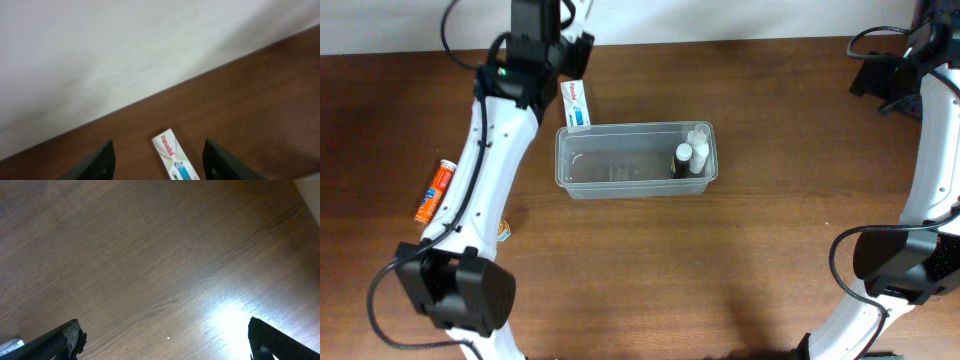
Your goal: Pack container
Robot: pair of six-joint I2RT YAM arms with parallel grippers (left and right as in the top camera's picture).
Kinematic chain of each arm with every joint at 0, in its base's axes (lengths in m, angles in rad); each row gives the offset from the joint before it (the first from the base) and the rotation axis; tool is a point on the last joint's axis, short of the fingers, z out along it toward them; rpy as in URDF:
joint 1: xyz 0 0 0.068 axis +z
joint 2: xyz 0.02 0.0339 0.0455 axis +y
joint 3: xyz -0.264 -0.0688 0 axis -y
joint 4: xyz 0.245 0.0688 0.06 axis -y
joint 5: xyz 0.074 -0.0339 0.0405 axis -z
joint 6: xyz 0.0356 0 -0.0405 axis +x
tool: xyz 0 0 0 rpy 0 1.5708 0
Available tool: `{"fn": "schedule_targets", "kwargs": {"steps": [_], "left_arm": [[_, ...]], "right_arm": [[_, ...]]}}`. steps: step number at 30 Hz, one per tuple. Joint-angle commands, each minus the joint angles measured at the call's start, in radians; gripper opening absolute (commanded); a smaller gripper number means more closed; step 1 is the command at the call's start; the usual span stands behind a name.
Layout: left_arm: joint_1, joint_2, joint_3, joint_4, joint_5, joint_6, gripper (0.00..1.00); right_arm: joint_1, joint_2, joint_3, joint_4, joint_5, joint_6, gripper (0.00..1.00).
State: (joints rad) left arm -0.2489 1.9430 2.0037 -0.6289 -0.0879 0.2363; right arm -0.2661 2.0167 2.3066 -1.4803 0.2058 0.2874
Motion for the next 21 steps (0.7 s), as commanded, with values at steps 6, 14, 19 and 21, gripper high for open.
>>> {"fn": "schedule_targets", "kwargs": {"steps": [6,14,19,21], "left_arm": [[0.008,0.186,0.331,-0.195,-0.014,-0.104,0.62],[0.010,0.336,0.337,-0.245,-0.014,-0.151,0.69],[0.018,0.401,0.337,-0.258,0.011,-0.181,0.69],[0.025,0.420,0.337,-0.263,0.037,-0.185,0.69]], "right_arm": [[-0.003,-0.002,0.005,0.003,0.015,0.010,0.98],[-0.003,-0.002,0.005,0.003,0.015,0.010,0.98],[-0.003,-0.002,0.005,0.003,0.016,0.010,0.98],[-0.003,-0.002,0.005,0.003,0.016,0.010,0.98]]}}
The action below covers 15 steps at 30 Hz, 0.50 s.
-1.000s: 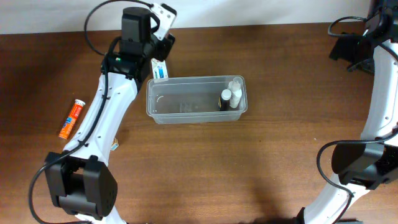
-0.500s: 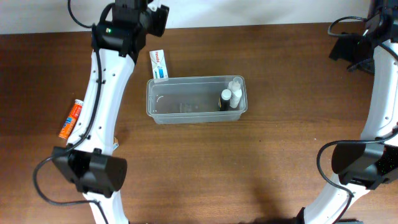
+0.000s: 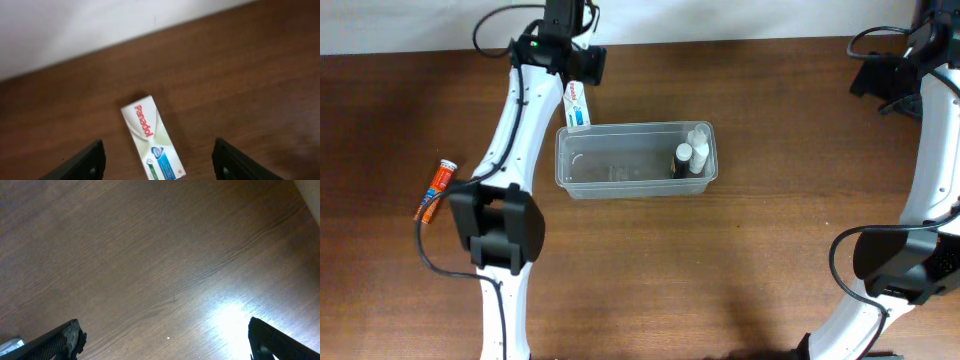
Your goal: Pack container
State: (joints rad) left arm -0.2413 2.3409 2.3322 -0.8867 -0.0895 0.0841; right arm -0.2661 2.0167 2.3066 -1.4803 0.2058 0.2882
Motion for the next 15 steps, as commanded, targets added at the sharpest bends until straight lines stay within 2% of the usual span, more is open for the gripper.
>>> {"fn": "schedule_targets", "kwargs": {"steps": [1,15], "left_arm": [[0.022,0.035,0.009,-0.006,0.052,-0.036,0.69],[0.036,0.164,0.008,-0.069,0.084,-0.071,0.70]], "right_arm": [[-0.003,-0.002,0.005,0.003,0.015,0.009,0.98],[-0.003,-0.002,0.005,0.003,0.015,0.009,0.98]]}}
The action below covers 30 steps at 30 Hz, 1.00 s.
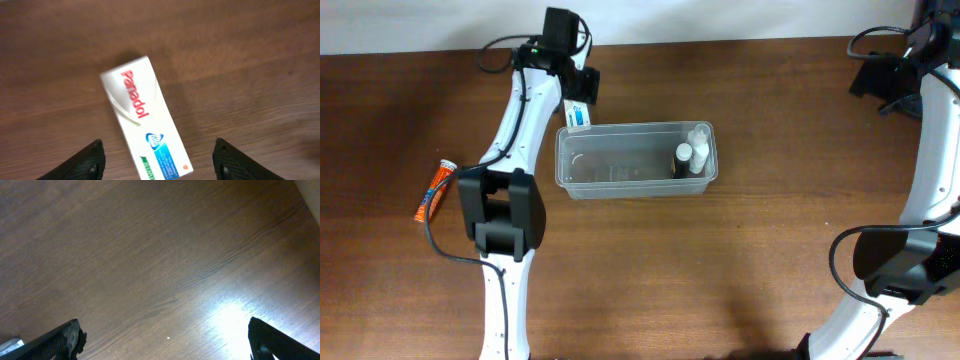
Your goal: Pack container
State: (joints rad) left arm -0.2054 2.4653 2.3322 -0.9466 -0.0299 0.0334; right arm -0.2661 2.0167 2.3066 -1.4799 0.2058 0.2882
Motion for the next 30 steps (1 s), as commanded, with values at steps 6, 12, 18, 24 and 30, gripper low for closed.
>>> {"fn": "schedule_targets", "kwargs": {"steps": [6,12,18,24,30], "left_arm": [[0.001,0.056,0.008,-0.013,0.026,-0.024,0.70],[0.002,0.056,0.008,-0.022,0.004,-0.113,0.70],[0.002,0.074,0.008,-0.044,0.004,-0.161,0.70],[0.002,0.120,0.008,-0.060,0.004,-0.172,0.70],[0.010,0.127,0.008,-0.056,-0.027,-0.175,0.70]], "right_arm": [[-0.003,-0.002,0.005,0.002,0.016,0.009,0.98],[-0.003,-0.002,0.005,0.002,0.016,0.009,0.98],[-0.003,-0.002,0.005,0.002,0.015,0.009,0.99],[-0.003,-0.002,0.005,0.002,0.015,0.009,0.98],[-0.003,-0.002,0.005,0.002,0.016,0.009,0.98]]}}
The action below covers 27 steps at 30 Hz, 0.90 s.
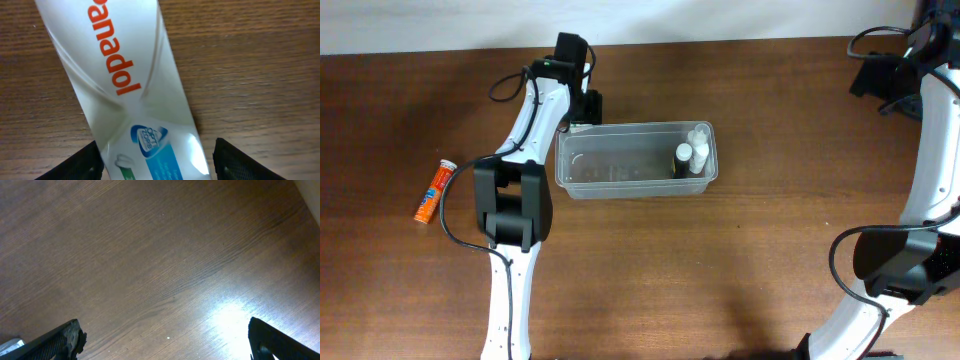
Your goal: Pack container
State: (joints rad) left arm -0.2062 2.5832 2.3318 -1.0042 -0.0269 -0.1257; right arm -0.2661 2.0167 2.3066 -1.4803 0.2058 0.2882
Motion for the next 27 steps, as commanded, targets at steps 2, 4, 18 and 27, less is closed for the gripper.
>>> {"fn": "schedule_targets", "kwargs": {"steps": [2,4,18,27], "left_arm": [[0.016,0.010,0.008,0.002,-0.049,-0.016,0.71],[0.019,0.013,0.008,0.004,-0.049,-0.016,0.73],[0.021,0.020,0.008,0.023,-0.049,-0.015,0.54],[0.021,0.020,0.008,0.023,-0.049,0.002,0.50]], "right_arm": [[-0.003,-0.002,0.005,0.003,0.015,0.009,0.98],[-0.003,-0.002,0.005,0.003,0.015,0.009,0.98],[-0.003,-0.002,0.005,0.003,0.015,0.009,0.99],[-0.003,-0.002,0.005,0.003,0.016,0.009,0.98]]}}
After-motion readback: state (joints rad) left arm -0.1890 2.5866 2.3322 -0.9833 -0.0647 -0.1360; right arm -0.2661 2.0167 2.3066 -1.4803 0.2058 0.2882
